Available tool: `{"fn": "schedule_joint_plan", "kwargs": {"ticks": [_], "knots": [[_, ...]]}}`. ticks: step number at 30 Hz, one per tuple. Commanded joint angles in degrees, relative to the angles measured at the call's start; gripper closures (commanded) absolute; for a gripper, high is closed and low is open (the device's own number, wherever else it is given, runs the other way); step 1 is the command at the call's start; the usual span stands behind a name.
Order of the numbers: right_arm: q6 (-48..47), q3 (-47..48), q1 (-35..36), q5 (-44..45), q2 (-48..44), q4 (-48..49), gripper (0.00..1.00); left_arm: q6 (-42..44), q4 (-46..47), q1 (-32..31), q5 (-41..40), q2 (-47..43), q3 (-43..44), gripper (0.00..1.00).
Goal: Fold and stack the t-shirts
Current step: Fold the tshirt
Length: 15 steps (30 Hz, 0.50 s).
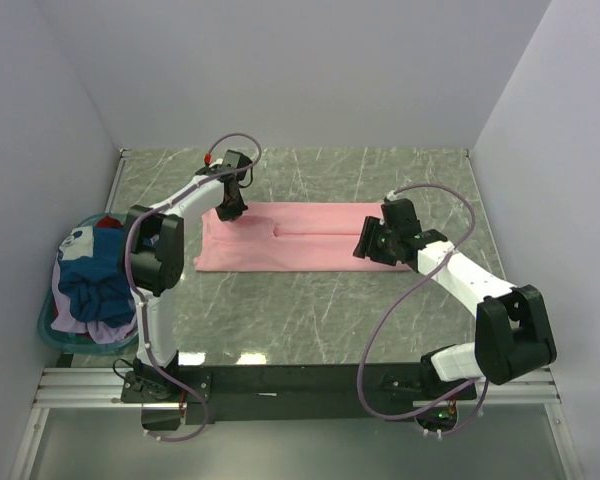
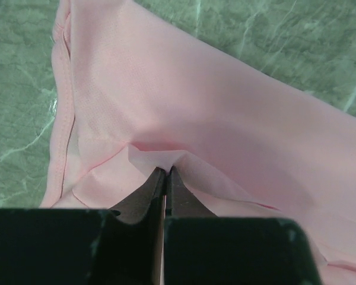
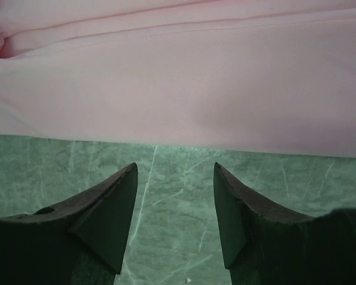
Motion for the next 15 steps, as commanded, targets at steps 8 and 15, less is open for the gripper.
{"fn": "schedule_joint_plan", "kwargs": {"ticks": [8,15], "knots": [[2.5,-2.8,-8.3,-3.6,2.4,4.7,0.40,-1.3,0.2,0.6,-3.2,0.4,4.7,0.83],[1.8,-3.0,-12.7,-5.6,0.9,4.5,0.40,-1.7,-0.3,1.9,-3.9,-2.5,5.4,0.50]]}}
